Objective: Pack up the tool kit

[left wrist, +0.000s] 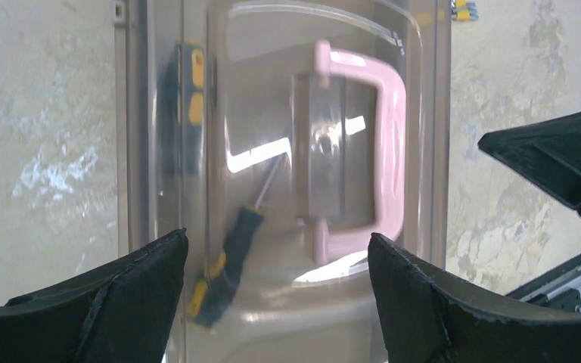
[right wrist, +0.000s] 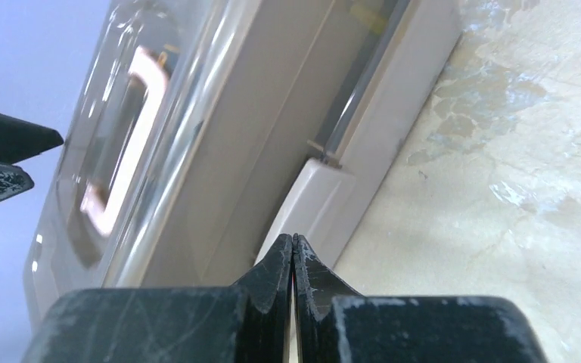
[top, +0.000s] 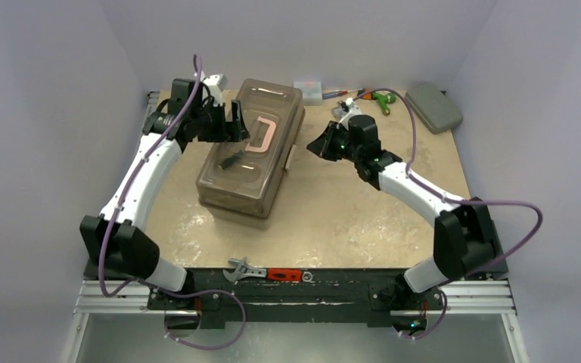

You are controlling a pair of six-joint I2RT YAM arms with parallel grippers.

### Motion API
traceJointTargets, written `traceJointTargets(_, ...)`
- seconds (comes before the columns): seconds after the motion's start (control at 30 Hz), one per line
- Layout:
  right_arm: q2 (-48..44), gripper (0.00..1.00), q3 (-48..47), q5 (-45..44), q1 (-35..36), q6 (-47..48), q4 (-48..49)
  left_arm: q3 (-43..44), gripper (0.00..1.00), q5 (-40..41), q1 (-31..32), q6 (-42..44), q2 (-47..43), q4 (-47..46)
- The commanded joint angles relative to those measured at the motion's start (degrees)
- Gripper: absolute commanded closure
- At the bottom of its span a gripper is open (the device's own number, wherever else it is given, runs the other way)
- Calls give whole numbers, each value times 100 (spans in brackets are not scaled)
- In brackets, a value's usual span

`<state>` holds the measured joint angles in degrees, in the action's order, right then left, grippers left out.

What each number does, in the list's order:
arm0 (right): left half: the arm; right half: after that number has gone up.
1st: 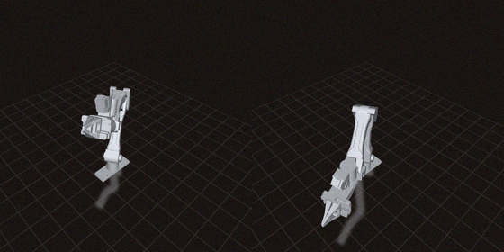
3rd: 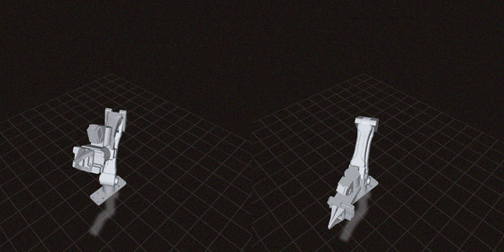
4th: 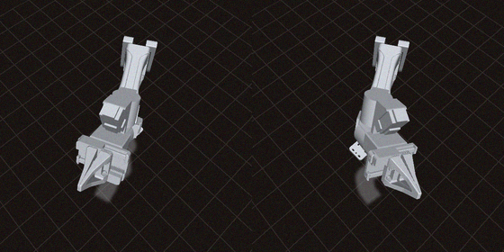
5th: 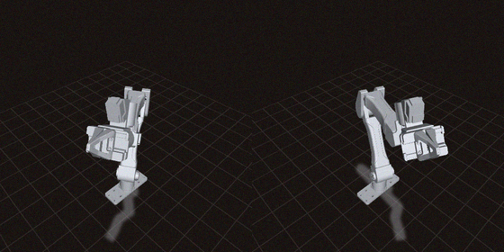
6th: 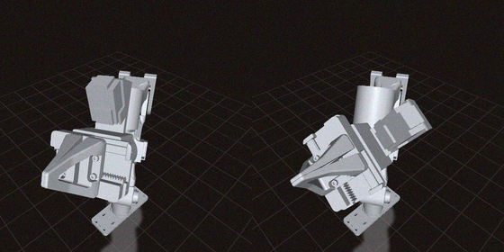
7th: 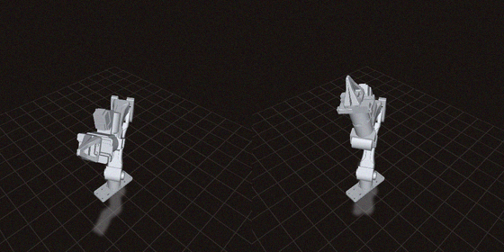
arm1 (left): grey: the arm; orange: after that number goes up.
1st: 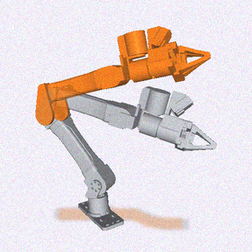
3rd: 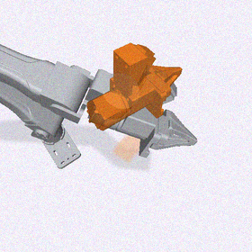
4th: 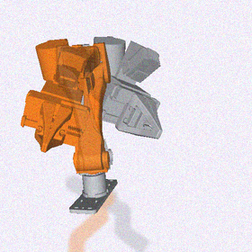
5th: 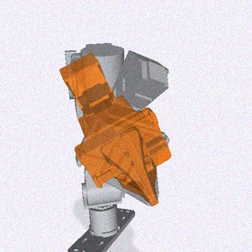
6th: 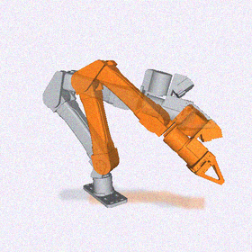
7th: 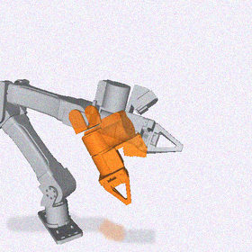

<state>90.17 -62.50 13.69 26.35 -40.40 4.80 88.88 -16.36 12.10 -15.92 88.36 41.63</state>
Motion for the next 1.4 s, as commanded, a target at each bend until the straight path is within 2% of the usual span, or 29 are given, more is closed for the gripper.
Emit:
traceJointTargets(0.0,-844,100,609,-359,63,751,-109,-322,13,479,162,-123,-985,462)
traceJointTargets(0.13,-1432,100,921,-701,63,939,-456,-496,13,1702,161,-38,-1715,421)
traceJointTargets(0.2,-1721,100,1059,-891,62,1049,-687,-550,13,2507,133,-172,-1959,590)
traceJointTargets(0.27,-2026,100,1179,-1215,63,1135,-887,-649,14,2956,-12,-428,-2087,803)
traceJointTargets(0.33,-2345,100,1333,-1555,63,1178,-1008,-853,17,3036,-274,-833,-2136,1015)
traceJointTargets(0.5,-3122,100,1718,-2024,63,1185,-1020,-1847,37,3461,-1143,-2627,-2344,1572)
traceJointTargets(0.67,-3481,100,1870,-2286,63,1144,-1235,-2956,41,3538,-1529,-3405,-2907,1405)
traceJointTargets(0.77,-3547,100,1909,-2315,61,1101,-1322,-3585,41,3067,-1570,-3519,-3018,1043)
traceJointTargets(0.9,-3564,100,1986,-2137,56,986,-1202,-4236,39,1864,-1346,-3528,-2757,142)
traceJointTargets(1.0,-3460,100,1955,-1953,62,965,-1149,-4374,38,1708,-547,-3722,-2542,-495)
traceJointTargets(1.1,-3350,100,1850,-2012,60,1047,-1211,-4161,37,1448,-73,-3639,-2255,-933)
traceJointTargets(1.17,-3297,100,1740,-2126,54,1147,-1322,-3793,34,1678,104,-3239,-2111,-789)
traceJointTargets(1.23,-3326,100,1712,-2320,54,1211,-1370,-3483,29,2550,272,-2955,-2308,-232)
traceJointTargets(1.3,-3457,100,1780,-2594,48,1259,-1343,-3651,27,3062,221,-2796,-2837,-238)
traceJointTargets(1.37,-3647,98,2007,-2925,45,1279,-1108,-4026,28,3197,18,-2759,-3443,-476)
